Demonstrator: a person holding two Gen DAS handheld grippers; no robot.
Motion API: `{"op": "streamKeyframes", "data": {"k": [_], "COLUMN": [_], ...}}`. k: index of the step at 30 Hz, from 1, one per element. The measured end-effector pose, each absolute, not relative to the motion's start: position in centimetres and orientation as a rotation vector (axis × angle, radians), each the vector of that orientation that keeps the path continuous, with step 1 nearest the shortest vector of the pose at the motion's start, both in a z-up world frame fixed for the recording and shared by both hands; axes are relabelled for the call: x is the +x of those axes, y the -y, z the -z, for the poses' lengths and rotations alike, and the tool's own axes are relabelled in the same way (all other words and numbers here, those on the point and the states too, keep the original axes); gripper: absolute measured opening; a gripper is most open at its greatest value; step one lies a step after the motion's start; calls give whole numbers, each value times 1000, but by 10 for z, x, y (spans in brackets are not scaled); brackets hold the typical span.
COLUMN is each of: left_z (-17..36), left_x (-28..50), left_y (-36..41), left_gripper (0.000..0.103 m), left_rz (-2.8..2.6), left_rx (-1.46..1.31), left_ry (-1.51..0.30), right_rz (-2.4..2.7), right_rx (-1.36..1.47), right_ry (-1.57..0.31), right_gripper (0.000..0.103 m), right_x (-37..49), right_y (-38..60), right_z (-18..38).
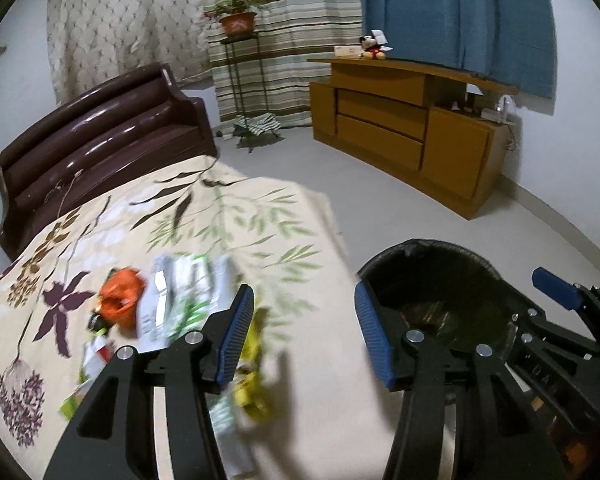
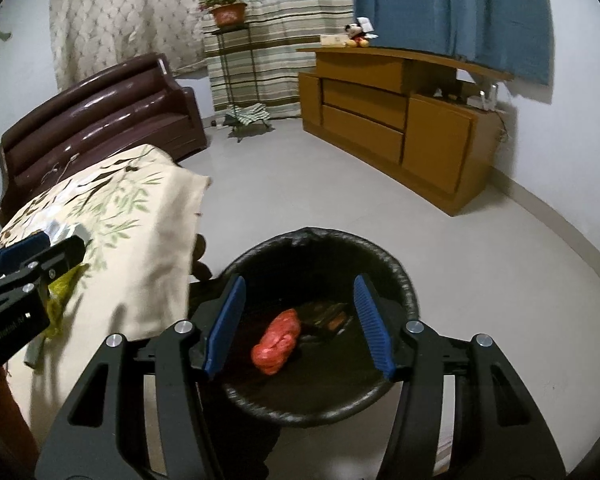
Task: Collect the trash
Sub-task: 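Move both tools back over the bed toward the remaining trash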
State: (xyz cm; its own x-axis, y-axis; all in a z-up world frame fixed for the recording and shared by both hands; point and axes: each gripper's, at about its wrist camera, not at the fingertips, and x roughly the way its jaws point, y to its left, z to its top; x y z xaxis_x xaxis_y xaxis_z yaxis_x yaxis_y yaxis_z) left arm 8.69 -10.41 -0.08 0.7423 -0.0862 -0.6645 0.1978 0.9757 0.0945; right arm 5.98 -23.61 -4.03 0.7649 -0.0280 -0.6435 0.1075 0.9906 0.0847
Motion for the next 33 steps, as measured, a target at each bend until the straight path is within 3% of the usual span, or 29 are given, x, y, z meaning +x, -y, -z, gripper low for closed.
{"op": "streamKeyframes", "data": {"k": [33], "left_z": [13], "left_x": [59], "left_y": [-74], "left_gripper": [54], "left_rz": [-112], "left_rx": [47], "left_ry": [-791], "right_rz": [-195], "right_rx": [-23], "right_ry": [-703], "right_gripper": [55], "right_x": [53], "right_y": [84], "right_z": [14]}}
